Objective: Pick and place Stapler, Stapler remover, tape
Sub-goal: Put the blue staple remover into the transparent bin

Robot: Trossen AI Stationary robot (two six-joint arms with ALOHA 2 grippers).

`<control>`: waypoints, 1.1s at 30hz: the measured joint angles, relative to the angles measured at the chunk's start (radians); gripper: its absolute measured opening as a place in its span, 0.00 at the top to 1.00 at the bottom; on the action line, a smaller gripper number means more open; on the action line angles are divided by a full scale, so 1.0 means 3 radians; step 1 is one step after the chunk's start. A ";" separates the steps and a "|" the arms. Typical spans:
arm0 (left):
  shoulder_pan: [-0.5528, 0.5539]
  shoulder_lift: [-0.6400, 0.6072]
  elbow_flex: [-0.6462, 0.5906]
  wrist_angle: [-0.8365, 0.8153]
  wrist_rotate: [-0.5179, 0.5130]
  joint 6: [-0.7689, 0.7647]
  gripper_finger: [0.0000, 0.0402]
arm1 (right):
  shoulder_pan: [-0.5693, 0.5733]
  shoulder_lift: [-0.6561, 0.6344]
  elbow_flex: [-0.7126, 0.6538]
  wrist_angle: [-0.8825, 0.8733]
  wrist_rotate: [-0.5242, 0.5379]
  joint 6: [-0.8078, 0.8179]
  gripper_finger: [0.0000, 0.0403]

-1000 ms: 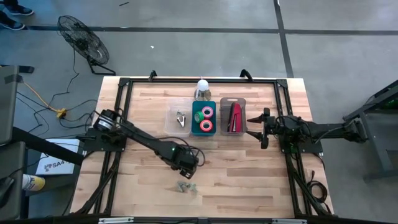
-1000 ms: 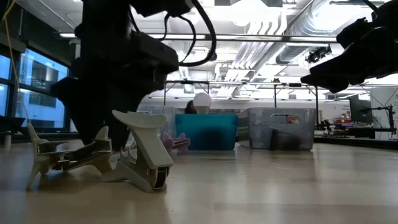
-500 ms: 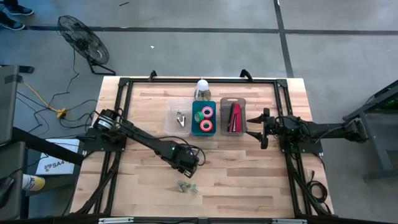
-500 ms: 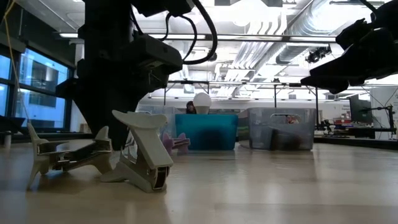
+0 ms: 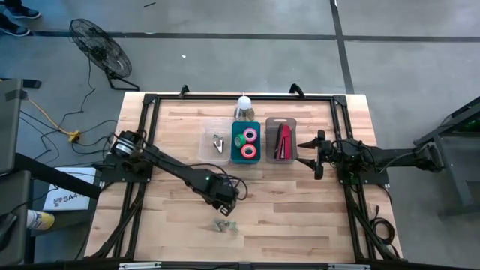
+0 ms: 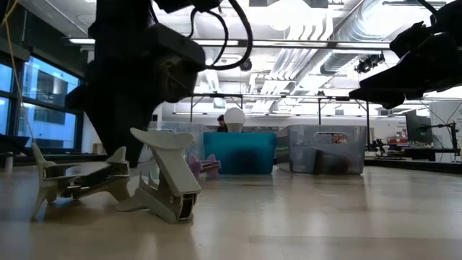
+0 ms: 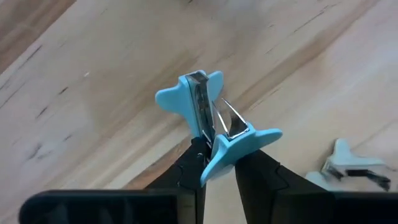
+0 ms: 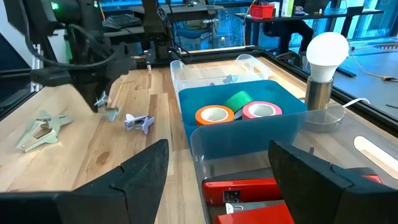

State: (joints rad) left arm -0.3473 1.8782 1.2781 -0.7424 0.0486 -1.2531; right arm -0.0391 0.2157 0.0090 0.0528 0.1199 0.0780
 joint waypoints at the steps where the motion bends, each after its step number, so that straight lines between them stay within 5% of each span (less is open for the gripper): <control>1: 0.0000 -0.0036 -0.0002 -0.0046 -0.0009 0.0000 0.85 | 0.0000 0.0000 0.0000 0.0000 -0.0001 0.0000 0.34; 19: 0.0074 -0.1033 0.0000 -0.0938 -0.1053 -0.0138 0.85 | -0.0001 0.0045 0.0000 -0.0001 -0.0001 0.0000 0.34; 33: 0.0793 -0.1129 0.0000 -0.0903 -0.1022 0.0727 0.85 | -0.0001 0.0045 0.0000 -0.0001 0.0000 0.0000 0.34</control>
State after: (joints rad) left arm -0.1093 1.5396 1.2781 -1.0134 -0.2581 -1.0349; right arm -0.0395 0.2291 0.0090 0.0525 0.1200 0.0780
